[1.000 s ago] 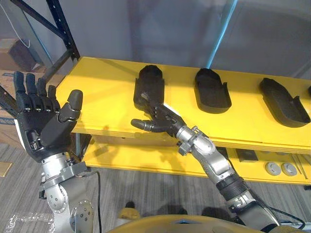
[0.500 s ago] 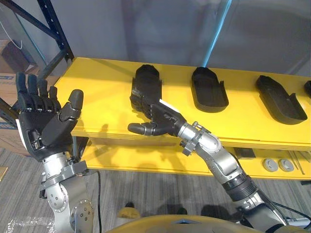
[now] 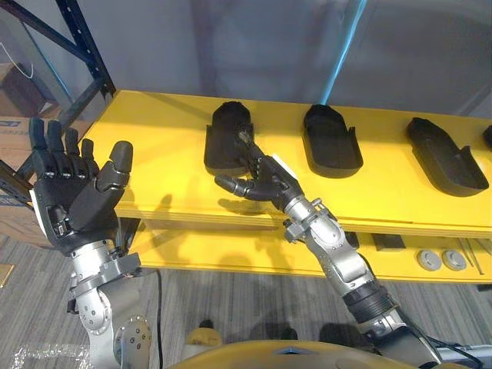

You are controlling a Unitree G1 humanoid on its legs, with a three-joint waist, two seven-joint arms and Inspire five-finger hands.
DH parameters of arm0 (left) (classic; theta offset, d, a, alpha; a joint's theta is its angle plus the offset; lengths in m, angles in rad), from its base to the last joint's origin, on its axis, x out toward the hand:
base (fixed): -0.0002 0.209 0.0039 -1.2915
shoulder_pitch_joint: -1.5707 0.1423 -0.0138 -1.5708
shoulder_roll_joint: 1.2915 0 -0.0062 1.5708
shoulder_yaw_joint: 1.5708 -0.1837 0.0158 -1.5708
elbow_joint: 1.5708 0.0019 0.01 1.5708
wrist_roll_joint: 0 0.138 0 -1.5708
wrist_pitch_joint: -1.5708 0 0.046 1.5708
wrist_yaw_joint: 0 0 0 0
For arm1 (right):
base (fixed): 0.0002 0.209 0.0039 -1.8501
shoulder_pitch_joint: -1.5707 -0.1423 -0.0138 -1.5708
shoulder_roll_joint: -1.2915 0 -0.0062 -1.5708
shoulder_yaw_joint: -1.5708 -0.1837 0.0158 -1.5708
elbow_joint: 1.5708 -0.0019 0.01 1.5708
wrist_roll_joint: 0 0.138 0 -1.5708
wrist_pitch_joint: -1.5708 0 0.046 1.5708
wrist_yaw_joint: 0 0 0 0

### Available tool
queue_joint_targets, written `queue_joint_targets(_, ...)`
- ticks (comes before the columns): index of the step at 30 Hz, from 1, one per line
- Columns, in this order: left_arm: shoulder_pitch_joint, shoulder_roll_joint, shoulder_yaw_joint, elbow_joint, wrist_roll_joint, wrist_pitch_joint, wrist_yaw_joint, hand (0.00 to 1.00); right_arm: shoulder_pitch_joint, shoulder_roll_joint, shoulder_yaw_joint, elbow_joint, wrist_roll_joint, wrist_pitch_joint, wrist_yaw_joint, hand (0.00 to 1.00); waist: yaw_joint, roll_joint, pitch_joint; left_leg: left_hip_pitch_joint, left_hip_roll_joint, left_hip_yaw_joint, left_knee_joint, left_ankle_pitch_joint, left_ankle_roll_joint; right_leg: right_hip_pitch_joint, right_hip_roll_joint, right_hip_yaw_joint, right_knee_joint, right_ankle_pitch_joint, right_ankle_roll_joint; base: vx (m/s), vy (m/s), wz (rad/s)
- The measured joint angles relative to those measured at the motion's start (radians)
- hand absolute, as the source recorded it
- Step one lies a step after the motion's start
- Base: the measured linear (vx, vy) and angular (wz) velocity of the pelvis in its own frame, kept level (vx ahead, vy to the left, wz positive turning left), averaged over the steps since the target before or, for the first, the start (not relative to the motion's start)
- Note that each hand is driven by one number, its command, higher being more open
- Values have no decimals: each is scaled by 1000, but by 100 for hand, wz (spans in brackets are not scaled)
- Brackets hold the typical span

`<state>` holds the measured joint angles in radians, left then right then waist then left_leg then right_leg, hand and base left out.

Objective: Walk over and take three plastic housings, then place them on the shelf

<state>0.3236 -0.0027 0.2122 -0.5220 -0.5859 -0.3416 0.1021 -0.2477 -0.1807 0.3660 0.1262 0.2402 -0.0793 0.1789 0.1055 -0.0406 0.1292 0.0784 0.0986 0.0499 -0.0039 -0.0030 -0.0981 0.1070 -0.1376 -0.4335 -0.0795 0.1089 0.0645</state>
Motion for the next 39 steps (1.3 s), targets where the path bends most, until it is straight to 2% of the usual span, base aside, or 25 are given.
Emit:
queue_joint_targets(3, 0, -5, -1, 0, 0, 0, 0, 100, -1, 6, 1, 20, -2, -14, -31, 100, 2, 1, 1, 0, 0, -3, 0, 0, 0, 2, 0, -3, 0, -1, 0, -1, 3, 2)
queue_joint_targets(4, 1, -10, -1, 0, 0, 0, 0, 100, -2, 21, 0, 36, -18, -38, -93, 100, 2, 2, 1, 0, 0, -4, 0, 0, 0, 2, 0, -4, 0, -1, 0, 0, 0, 0)
queue_joint_targets(6, 1, -11, -2, 0, 0, 0, 0, 100, -3, 31, -3, 39, -31, -44, -131, 100, 2, 3, 2, -1, 0, -5, 0, 1, 0, 2, 0, -4, 0, -2, 0, 0, 0, 0)
queue_joint_targets(12, 6, -24, -10, 0, 0, 0, 0, 100, -4, 66, -31, 48, -76, -143, -263, 100, 1, 5, 3, -2, -1, -9, -1, 0, 0, 2, 0, -9, 0, -5, 1, 0, 0, 0)
queue_joint_targets(13, 7, -26, -11, 0, -1, 0, 0, 100, -4, 71, -38, 48, -76, -158, -270, 100, 1, 6, 4, -2, -1, -9, -1, 0, 0, 2, 0, -9, 0, -5, 1, 0, 0, 0)
queue_joint_targets(15, 11, -29, -11, 0, -1, -1, -1, 100, -5, 82, -56, 47, -75, -234, -278, 100, 0, 9, 5, -2, -1, -9, -1, 0, 0, 2, 0, -9, 0, -5, 1, 0, 0, 0)
queue_joint_targets(18, 29, -29, -12, 0, -1, -1, -2, 100, -5, 86, -72, 16, -74, -310, -277, 100, -2, 12, 7, -2, -1, -8, -1, 0, 0, 2, 0, -7, 0, -6, 2, 0, 0, 0)
queue_joint_targets(20, 32, -30, -13, 0, -1, -1, -2, 100, -5, 92, -84, -12, -75, -322, -278, 100, -3, 12, 7, -1, -1, -8, 0, 0, 0, 2, 0, -6, 0, -6, 2, 0, 0, 0)
queue_joint_targets(24, 32, -30, -12, 0, -2, 0, -6, 100, -4, 101, -96, -41, -82, -290, -292, 100, -3, 12, 7, 0, -1, -4, 0, 0, 0, 2, 0, -2, 0, -6, 2, 0, 0, 0)
queue_joint_targets(28, 33, -30, -16, 0, -2, -1, -5, 100, 20, 101, -96, -41, -107, -166, -311, 100, -3, 15, 7, 0, -1, -2, 1, 0, 0, 0, 0, 0, 0, -7, 2, 0, 0, 0)
queue_joint_targets(33, 33, -30, -31, 0, -2, -1, 3, 100, 43, 97, -85, -2, -105, -76, -290, 100, -14, 21, 6, 0, 0, 0, 1, -1, 0, -1, 0, 1, 0, -7, 2, 0, 0, 0)
queue_joint_targets(39, 32, -30, -54, 0, -2, -1, 2, 100, 46, 96, -65, 37, -105, -41, -275, 100, -26, 25, 5, 0, 0, 1, 1, -1, -1, -2, 0, 2, 0, -7, 2, 0, 0, 0)
